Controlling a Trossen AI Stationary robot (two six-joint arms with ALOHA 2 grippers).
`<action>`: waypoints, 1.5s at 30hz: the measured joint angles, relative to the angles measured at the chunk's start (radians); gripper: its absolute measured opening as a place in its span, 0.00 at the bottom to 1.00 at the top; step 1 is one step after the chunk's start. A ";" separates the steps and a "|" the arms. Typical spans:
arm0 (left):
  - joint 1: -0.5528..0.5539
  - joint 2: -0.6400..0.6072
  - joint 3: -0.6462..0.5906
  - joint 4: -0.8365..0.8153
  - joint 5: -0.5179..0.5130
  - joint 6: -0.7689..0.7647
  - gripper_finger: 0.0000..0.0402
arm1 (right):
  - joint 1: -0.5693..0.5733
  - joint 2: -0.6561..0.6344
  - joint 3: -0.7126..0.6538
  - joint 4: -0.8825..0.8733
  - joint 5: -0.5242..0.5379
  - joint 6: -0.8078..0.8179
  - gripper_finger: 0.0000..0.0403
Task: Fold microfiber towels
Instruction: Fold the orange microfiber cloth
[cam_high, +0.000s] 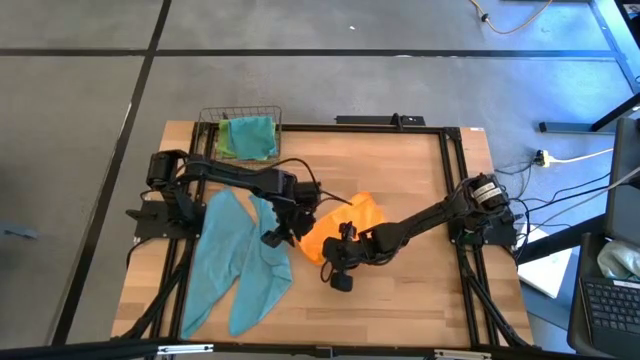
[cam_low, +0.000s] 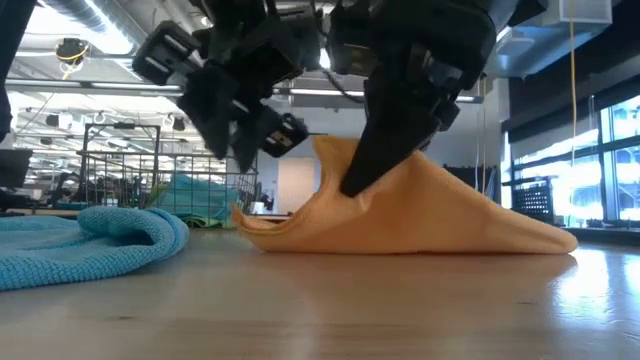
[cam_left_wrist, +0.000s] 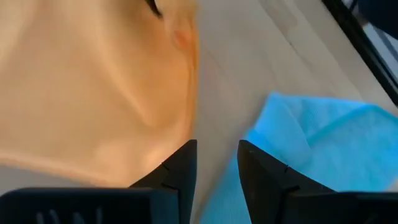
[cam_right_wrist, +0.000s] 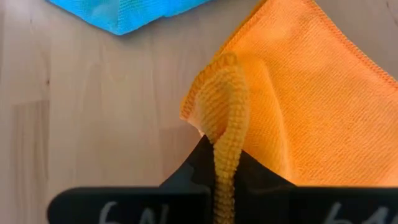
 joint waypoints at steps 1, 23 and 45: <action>-0.004 0.000 0.000 0.023 0.001 -0.003 0.27 | 0.001 0.000 0.000 0.000 0.000 0.007 0.03; -0.098 0.000 -0.154 0.302 -0.257 0.074 0.35 | 0.005 0.000 0.000 -0.019 -0.001 0.045 0.03; -0.190 0.000 -0.227 0.423 -0.471 0.060 0.35 | 0.005 0.000 0.000 -0.026 -0.001 0.101 0.03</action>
